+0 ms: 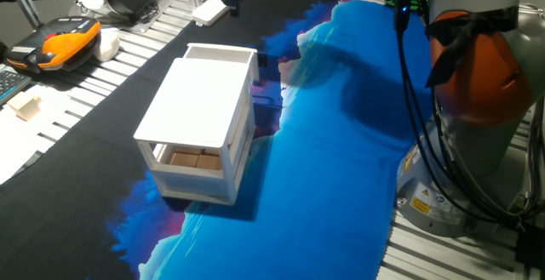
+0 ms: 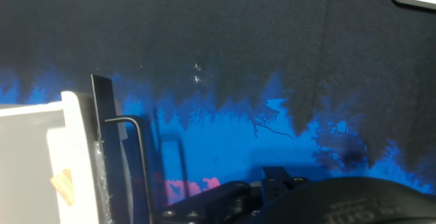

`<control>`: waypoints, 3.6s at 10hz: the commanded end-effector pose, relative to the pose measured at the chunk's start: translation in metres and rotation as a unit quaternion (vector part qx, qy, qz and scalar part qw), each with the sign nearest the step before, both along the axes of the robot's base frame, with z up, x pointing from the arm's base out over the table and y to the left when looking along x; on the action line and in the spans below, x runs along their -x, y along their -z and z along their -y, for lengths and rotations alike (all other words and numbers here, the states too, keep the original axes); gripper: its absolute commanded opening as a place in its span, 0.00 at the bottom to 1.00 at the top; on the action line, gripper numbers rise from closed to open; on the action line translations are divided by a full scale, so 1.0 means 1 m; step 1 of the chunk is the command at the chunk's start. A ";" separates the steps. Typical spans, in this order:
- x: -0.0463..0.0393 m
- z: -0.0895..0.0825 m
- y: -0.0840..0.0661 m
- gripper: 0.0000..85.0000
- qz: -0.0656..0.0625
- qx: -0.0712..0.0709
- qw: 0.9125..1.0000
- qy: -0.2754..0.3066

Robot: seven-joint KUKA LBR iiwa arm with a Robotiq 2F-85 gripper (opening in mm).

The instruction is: Grasp the handle and close the drawer

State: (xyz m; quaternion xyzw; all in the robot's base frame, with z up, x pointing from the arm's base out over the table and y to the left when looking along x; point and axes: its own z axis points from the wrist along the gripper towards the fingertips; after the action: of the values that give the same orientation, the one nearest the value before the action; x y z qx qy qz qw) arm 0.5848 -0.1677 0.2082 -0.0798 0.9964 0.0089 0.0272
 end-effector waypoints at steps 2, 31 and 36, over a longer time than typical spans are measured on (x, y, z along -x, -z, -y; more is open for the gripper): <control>0.0000 0.000 0.000 0.00 0.000 0.000 1.000 0.002; 0.0000 0.000 0.000 0.00 0.016 -0.008 0.999 0.051; 0.0000 0.000 0.000 0.00 0.016 0.001 0.998 0.060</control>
State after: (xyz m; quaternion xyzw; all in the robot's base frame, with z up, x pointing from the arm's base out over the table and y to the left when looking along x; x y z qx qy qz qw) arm 0.5848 -0.1680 0.2081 -0.0193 0.9988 0.0055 0.0441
